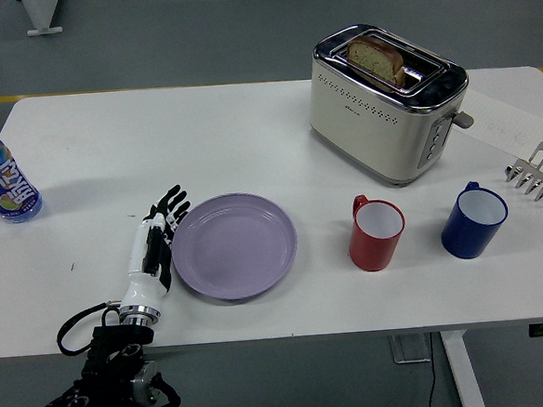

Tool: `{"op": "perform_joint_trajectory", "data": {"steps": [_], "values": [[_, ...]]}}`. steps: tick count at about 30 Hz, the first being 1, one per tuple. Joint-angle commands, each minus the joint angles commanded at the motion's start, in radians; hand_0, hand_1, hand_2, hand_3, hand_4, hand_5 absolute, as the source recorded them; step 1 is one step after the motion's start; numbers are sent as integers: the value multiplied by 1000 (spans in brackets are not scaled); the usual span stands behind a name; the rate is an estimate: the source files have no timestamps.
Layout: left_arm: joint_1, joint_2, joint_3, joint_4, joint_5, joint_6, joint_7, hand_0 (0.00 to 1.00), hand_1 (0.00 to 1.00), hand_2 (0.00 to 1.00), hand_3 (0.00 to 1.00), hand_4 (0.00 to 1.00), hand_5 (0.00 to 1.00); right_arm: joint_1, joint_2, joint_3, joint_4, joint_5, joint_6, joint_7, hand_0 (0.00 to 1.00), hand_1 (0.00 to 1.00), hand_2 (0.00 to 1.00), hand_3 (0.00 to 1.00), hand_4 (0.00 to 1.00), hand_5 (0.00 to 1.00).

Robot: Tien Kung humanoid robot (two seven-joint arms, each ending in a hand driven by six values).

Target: Push plate across desktop

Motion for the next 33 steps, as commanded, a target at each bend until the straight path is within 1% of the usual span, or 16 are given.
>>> {"op": "perform_joint_trajectory", "data": {"steps": [10, 23, 33], "values": [[-4, 0, 49, -9, -11, 0, -1, 855, 861, 887, 857, 483, 998, 2, -2, 1, -1, 1, 0, 2, 551, 451, 580, 581, 297, 469], [-8, 0, 66, -20, -20, -3, 0, 854, 859, 886, 853, 482, 998, 4, -3, 1, -1, 2, 0, 3, 551, 451, 579, 581, 299, 469], [-20, 0, 103, -17, -33, -3, -1, 853, 858, 886, 850, 482, 998, 3, -3, 0, 0, 4, 0, 3, 551, 451, 578, 581, 299, 470]]}}
